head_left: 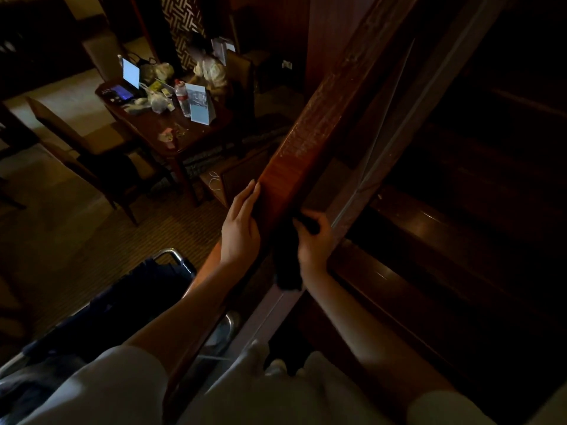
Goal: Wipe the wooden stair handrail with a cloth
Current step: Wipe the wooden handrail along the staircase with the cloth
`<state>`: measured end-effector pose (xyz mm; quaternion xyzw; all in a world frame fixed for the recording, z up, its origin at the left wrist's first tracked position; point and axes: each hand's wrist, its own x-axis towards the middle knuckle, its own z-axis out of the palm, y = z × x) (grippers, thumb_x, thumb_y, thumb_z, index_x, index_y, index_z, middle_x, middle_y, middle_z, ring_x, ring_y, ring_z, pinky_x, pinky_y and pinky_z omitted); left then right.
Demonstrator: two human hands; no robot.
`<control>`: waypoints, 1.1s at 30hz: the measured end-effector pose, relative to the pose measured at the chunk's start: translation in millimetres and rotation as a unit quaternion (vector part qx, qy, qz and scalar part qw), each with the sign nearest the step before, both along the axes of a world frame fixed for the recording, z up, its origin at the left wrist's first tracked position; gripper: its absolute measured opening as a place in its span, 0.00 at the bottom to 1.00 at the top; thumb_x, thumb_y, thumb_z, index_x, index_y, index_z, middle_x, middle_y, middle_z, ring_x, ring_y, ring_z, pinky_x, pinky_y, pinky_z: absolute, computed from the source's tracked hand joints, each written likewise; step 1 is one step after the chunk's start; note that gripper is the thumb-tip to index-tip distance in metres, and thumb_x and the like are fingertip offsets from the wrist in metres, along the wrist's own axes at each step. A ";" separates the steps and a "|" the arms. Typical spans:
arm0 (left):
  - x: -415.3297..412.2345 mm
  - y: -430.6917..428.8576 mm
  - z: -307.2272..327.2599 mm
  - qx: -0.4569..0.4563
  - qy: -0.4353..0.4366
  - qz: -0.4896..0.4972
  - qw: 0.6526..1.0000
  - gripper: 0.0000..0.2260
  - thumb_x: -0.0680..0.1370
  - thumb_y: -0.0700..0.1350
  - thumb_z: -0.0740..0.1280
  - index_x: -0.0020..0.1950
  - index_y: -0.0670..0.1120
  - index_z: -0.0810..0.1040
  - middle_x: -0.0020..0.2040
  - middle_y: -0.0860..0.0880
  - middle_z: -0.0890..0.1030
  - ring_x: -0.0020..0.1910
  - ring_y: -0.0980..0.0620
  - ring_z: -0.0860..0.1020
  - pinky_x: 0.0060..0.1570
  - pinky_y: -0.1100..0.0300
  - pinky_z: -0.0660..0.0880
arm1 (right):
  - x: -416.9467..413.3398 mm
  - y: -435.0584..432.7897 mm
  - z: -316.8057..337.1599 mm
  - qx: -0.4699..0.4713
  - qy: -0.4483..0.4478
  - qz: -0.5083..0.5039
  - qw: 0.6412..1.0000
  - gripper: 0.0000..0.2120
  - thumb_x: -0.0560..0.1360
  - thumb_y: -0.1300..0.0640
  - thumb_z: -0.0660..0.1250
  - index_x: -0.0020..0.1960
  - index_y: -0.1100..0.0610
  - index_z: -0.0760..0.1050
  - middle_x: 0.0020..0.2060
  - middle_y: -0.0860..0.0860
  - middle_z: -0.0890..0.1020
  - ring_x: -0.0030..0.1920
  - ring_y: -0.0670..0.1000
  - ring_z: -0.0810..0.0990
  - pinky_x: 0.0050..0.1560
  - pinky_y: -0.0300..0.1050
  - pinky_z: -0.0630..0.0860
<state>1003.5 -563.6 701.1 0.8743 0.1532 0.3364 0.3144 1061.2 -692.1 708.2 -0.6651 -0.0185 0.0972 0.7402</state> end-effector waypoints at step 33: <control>-3.3 0.1 2.1 -0.011 0.000 -0.024 1.000 0.29 0.75 0.27 0.56 0.76 0.44 0.65 0.76 0.48 0.65 0.73 0.51 0.66 0.66 0.44 0.72 | 125.0 -3.2 62.6 0.010 -0.076 -0.120 0.990 0.09 0.75 0.63 0.70 0.53 0.54 0.80 0.49 0.46 0.81 0.50 0.41 0.79 0.43 0.29 0.76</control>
